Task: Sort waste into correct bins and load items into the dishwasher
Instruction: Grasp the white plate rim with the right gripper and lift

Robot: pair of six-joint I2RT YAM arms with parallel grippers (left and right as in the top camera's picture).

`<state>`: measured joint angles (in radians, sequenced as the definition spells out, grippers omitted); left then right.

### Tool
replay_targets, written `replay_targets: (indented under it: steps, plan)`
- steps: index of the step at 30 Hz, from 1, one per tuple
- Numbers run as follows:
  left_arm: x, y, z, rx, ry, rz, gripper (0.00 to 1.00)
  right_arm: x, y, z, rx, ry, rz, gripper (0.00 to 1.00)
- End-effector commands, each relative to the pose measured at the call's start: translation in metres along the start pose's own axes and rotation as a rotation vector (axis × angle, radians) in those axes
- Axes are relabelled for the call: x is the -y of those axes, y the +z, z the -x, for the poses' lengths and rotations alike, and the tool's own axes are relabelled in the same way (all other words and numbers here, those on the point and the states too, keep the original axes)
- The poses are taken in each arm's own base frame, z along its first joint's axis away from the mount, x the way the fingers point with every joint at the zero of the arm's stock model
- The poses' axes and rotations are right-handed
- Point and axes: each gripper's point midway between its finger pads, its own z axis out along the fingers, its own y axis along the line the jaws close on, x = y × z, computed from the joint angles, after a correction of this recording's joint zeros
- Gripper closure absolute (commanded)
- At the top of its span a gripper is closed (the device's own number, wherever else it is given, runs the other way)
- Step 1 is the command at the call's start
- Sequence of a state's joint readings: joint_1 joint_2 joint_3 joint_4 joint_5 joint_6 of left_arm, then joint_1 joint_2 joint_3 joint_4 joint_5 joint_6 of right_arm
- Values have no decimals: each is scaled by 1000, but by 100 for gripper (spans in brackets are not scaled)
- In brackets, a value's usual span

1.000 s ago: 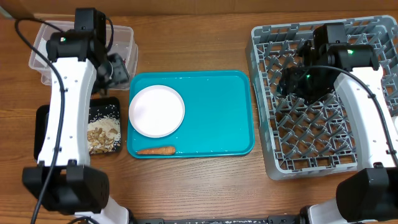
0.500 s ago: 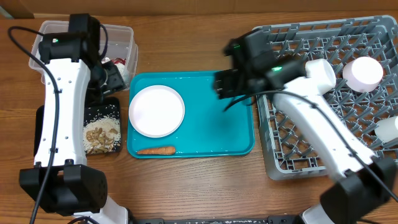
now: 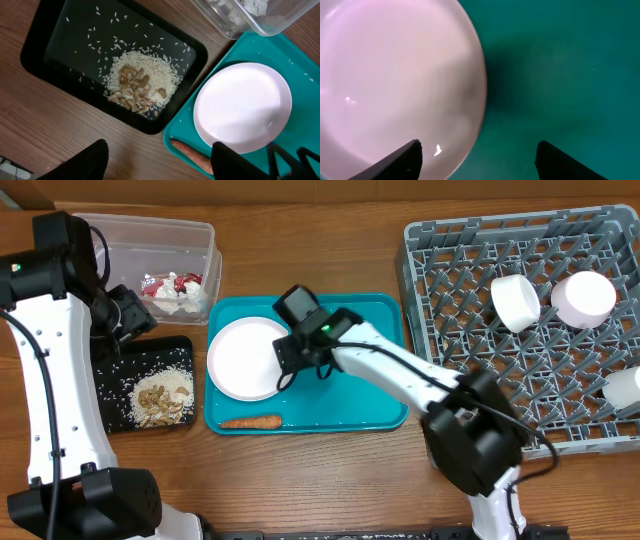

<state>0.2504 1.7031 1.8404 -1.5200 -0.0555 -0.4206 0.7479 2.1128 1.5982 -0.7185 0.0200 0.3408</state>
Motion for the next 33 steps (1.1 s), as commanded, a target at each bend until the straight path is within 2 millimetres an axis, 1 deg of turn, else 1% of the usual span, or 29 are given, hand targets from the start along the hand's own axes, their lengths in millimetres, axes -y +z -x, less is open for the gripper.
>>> replay_targets:
  steps: [1,4,6,9,11,13,16,19,25,27,29,30,33]
  plan:
    - [2,-7,0,19,-19,-15,32,11,28,-6,-28,89,-46,30]
    - [2,-7,0,20,-20,-15,31,12,43,-15,-64,90,-43,41]
    - [2,-7,0,20,-20,-15,31,15,48,-20,-82,89,-53,51]
    - [2,-7,0,20,-20,-15,31,20,50,-21,-84,92,-77,64]
    - [2,-7,0,20,-20,-15,31,26,49,-19,-75,101,-96,69]
    - [2,-7,0,21,-20,-16,31,44,48,-20,-77,154,-156,76]
    - [2,-7,0,20,-20,-15,31,66,44,-21,-87,200,-224,83]
    - [2,-7,0,20,-20,-15,31,93,39,-23,-103,227,-293,87]
    - [2,-7,0,21,-20,-16,31,144,26,-30,-160,311,-371,88]
    - [2,-7,0,21,-20,-16,31,162,22,-35,-191,334,-390,88]
    - [2,-7,1,21,-20,-16,31,175,19,-40,-226,343,-393,88]
    - [2,-7,1,21,-20,-16,31,178,18,-42,-241,338,-384,88]
    - [2,-7,1,22,-20,-16,31,180,18,-46,-287,292,-318,88]
